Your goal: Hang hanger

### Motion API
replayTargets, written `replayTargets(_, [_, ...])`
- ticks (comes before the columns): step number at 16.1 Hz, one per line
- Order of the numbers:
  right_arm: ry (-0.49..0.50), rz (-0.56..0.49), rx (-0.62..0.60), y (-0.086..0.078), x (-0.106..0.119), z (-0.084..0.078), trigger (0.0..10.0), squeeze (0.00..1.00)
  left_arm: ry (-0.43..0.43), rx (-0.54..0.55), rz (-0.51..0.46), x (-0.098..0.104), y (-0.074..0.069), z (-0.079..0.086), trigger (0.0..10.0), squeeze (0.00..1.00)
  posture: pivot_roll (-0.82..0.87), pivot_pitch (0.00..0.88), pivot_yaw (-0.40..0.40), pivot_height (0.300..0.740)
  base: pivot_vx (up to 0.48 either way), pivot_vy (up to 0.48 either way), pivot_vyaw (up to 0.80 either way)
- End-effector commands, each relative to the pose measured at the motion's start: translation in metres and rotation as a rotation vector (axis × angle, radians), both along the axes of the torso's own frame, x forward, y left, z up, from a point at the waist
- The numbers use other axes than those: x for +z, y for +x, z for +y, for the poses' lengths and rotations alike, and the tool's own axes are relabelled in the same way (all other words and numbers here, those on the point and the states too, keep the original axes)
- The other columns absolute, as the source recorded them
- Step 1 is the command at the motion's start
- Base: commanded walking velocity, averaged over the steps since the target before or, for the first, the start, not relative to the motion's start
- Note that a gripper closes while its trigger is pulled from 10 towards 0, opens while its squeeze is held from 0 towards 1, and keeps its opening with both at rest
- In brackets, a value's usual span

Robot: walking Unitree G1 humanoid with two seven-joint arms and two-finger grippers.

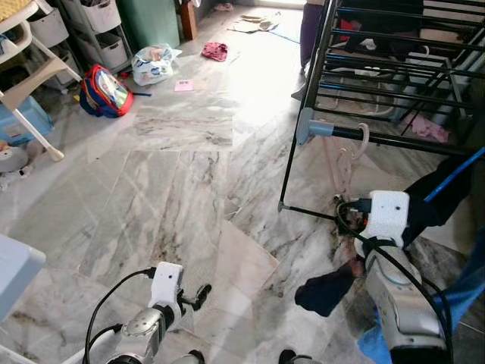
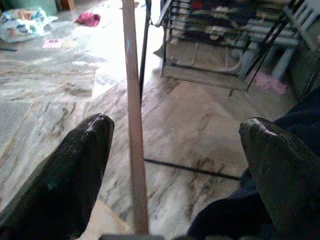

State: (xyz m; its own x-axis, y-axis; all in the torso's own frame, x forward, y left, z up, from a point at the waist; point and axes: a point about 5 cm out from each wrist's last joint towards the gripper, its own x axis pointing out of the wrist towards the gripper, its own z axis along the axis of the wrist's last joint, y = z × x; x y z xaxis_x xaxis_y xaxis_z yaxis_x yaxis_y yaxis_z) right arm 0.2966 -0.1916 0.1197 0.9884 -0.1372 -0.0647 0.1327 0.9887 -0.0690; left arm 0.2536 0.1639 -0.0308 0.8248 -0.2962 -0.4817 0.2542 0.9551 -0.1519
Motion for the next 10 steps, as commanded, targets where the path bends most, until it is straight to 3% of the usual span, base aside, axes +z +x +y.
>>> replayTargets(1, [-0.015, -0.018, -0.009, -0.002, 0.003, 0.001, 10.0, 1.0, -0.008, 0.024, -0.029, 0.003, 0.002, 0.003, 10.0, 0.0, 0.0, 0.177, 0.037, 0.74, 0.0, 0.0, 0.0])
replayTargets(5, [-0.024, -0.037, 0.014, -0.009, 0.005, 0.01, 10.0, 1.0, -0.016, 0.0, -0.14, 0.016, 0.012, -0.001, 10.0, 0.0, 0.0, 0.178, 0.035, 0.74, 0.0, 0.0, 0.0])
replayTargets(7, [-0.057, -0.05, 0.042, -0.012, 0.005, 0.015, 10.0, 0.65, -0.019, -0.017, -0.217, 0.025, 0.016, -0.003, 10.0, 0.0, 0.0, 0.183, 0.033, 0.74, 0.0, 0.0, 0.0])
replayTargets(9, [-0.055, -0.066, 0.076, -0.017, 0.006, 0.019, 10.0, 0.07, -0.024, -0.028, -0.312, 0.037, 0.019, -0.002, 10.0, 0.0, 0.01, 0.191, 0.032, 0.74, 0.0, 0.0, 0.0])
replayTargets(10, [-0.062, -0.084, 0.099, -0.019, 0.008, 0.021, 10.0, 0.0, -0.017, -0.032, -0.352, 0.042, 0.02, -0.002, 10.0, 0.0, 0.01, 0.197, 0.032, 0.74, 0.0, 0.0, 0.0])
